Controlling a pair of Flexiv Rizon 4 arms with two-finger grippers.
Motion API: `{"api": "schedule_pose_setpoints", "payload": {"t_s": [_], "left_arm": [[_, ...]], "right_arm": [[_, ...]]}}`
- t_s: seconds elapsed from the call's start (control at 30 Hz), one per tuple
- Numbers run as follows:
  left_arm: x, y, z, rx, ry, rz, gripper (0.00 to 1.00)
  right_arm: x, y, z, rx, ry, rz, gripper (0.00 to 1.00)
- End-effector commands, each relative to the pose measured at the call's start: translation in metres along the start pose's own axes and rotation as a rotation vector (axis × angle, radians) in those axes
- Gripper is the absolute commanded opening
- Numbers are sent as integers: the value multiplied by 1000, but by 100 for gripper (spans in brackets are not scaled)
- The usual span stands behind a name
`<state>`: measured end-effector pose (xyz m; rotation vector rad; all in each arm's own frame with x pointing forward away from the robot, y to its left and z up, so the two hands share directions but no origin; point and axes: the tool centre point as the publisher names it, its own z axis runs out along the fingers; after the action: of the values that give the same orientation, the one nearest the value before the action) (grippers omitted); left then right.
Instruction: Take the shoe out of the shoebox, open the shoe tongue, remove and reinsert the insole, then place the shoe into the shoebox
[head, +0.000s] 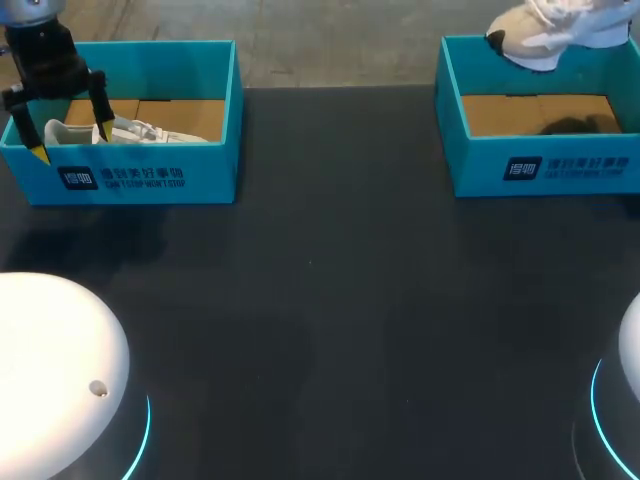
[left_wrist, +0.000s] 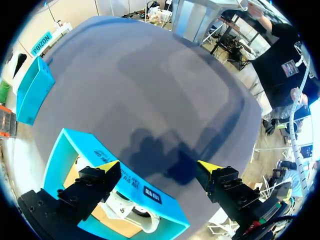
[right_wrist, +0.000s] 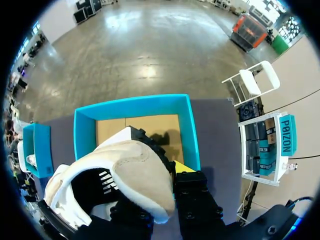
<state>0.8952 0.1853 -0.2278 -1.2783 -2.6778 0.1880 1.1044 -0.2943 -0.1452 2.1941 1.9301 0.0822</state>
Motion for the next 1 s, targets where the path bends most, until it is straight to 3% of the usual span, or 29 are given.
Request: {"api": "schedule_pose_setpoints", "payload": {"t_s": [0.03, 0.2, 0.4, 1.0], "left_arm": [[1, 0, 0, -2, -2, 1, 100], [1, 0, 0, -2, -2, 1, 100], [1, 0, 0, -2, -2, 1, 100], [1, 0, 0, -2, -2, 1, 100]], "right_arm": [[0, -1, -2, -2, 1, 1, 0], [0, -1, -2, -2, 1, 1, 0], [16, -16, -16, -10, -12, -3, 0], [96, -106, -59, 24, -32, 19, 0]]}}
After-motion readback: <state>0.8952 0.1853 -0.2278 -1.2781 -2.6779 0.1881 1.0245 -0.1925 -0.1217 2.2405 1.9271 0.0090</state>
